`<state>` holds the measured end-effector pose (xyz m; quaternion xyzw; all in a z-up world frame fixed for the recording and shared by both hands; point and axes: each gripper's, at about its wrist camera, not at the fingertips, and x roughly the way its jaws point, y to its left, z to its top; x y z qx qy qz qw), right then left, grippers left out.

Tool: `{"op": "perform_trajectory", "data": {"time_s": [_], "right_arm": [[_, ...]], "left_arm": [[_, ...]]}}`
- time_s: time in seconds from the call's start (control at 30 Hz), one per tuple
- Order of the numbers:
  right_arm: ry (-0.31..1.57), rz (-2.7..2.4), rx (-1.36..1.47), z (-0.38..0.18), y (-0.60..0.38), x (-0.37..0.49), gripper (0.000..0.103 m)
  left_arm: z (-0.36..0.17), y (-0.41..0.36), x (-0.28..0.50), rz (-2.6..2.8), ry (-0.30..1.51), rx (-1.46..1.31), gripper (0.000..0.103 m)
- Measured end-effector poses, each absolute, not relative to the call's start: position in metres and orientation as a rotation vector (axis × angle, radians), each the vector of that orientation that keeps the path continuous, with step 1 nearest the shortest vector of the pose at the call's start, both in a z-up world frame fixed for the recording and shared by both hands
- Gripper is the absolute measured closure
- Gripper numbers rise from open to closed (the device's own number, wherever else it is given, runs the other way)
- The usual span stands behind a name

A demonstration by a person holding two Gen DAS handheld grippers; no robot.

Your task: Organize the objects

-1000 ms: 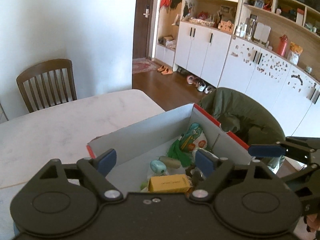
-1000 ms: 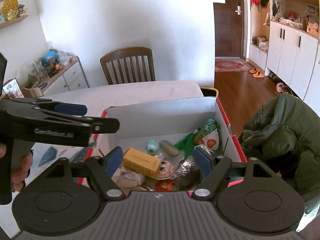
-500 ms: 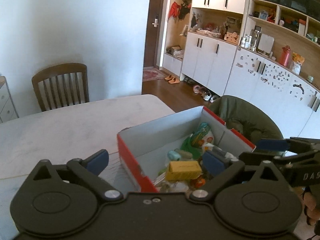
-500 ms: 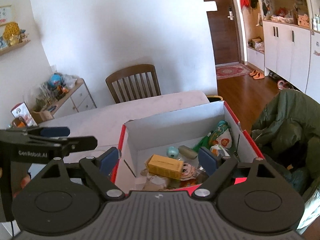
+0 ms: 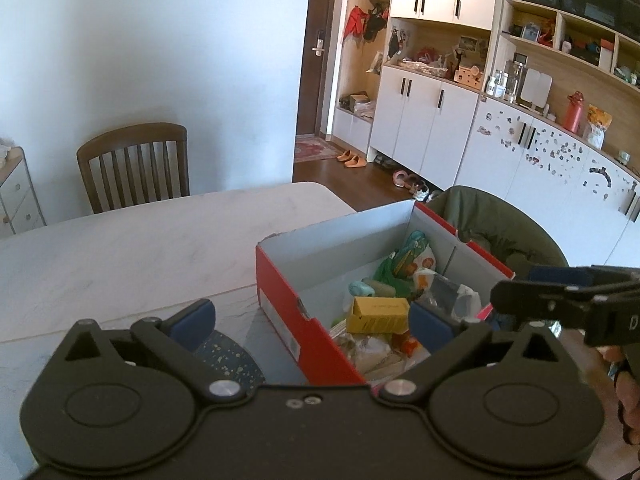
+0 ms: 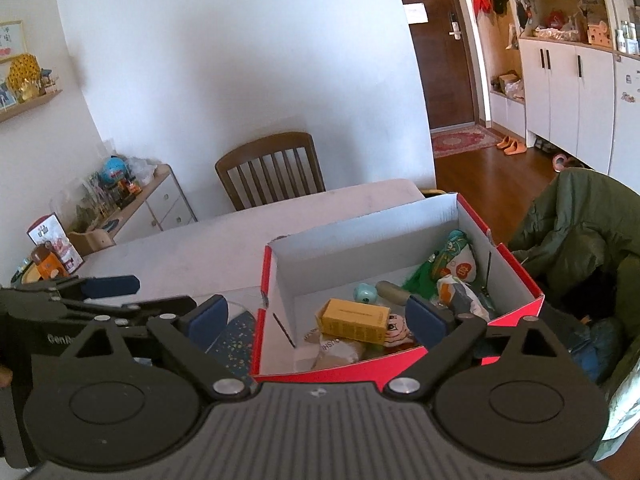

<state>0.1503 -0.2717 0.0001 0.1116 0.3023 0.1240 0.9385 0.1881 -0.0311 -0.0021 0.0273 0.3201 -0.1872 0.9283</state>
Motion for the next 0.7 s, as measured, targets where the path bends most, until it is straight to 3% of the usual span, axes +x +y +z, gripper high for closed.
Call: {"op": "perform_trajectory", "data": {"time_s": [0.7], "right_arm": [[0.554, 0.159, 0.227, 0.005, -0.252, 0.123, 0.003]], "left_arm": [[-0.003, -0.020, 0.168, -0.421, 0.610, 0.047, 0.000]]}}
